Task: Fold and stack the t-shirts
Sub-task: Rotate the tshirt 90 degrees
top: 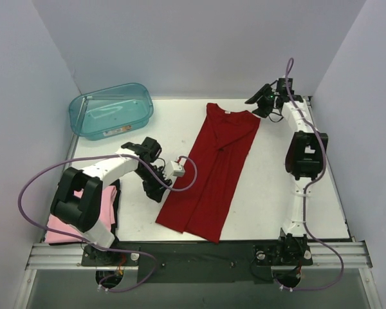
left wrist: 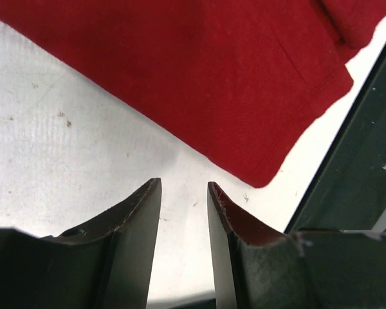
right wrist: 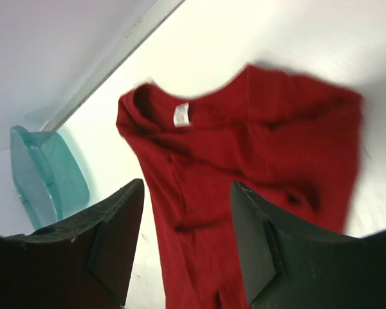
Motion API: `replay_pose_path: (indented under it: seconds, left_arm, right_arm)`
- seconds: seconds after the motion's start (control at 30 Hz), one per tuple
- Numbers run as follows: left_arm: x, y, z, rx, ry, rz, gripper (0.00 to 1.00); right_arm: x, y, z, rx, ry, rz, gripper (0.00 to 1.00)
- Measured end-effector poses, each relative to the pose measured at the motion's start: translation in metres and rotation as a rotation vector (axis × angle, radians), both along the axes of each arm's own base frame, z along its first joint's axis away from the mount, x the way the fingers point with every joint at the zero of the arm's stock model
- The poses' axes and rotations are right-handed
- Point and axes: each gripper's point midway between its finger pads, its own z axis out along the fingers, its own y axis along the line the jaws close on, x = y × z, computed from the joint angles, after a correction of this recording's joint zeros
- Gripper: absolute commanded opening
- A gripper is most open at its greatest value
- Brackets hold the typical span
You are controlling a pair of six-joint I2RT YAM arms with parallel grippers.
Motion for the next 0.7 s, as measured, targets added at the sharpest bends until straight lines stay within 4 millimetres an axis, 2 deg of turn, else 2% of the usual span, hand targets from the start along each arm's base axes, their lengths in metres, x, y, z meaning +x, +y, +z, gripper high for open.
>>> replay_pose_path:
  seconds: [0.13, 0.2, 0.23, 0.27, 0.33, 0.43, 0.47, 0.5, 0.57, 0.7]
  left_arm:
    - [-0.001, -0.006, -0.011, 0.018, -0.029, -0.030, 0.44]
    - [-0.009, -0.010, -0.019, 0.033, -0.024, -0.064, 0.44]
    - [-0.013, -0.012, -0.023, 0.038, -0.017, -0.080, 0.44]
    - [-0.016, -0.014, -0.025, 0.041, -0.011, -0.092, 0.44]
    - [-0.021, -0.018, -0.029, 0.045, -0.001, -0.116, 0.44]
    - [-0.023, -0.022, -0.030, 0.036, 0.000, -0.129, 0.44]
    - [-0.024, -0.023, -0.030, 0.032, 0.003, -0.128, 0.44]
    - [-0.024, -0.023, -0.029, 0.027, 0.006, -0.127, 0.44]
    - [-0.025, -0.025, -0.029, 0.022, 0.013, -0.122, 0.44]
    - [-0.025, -0.025, -0.027, 0.017, 0.019, -0.106, 0.45]
  right_arm:
    - [-0.049, -0.025, 0.041, -0.083, -0.009, -0.055, 0.50]
    - [-0.074, -0.035, 0.048, -0.115, 0.004, -0.077, 0.50]
    - [-0.084, -0.038, 0.046, -0.123, 0.019, -0.082, 0.50]
    - [-0.092, -0.042, 0.038, -0.127, 0.041, -0.082, 0.50]
    - [-0.102, -0.043, 0.010, -0.122, 0.106, -0.072, 0.50]
    - [-0.116, -0.033, -0.052, -0.105, 0.245, -0.026, 0.47]
    - [-0.123, -0.027, -0.072, -0.100, 0.294, -0.008, 0.41]
    - [-0.126, -0.016, -0.077, -0.047, 0.312, 0.022, 0.38]
    - [-0.126, -0.009, -0.076, -0.043, 0.311, 0.036, 0.29]
    - [-0.125, 0.004, -0.084, -0.012, 0.331, 0.063, 0.00]
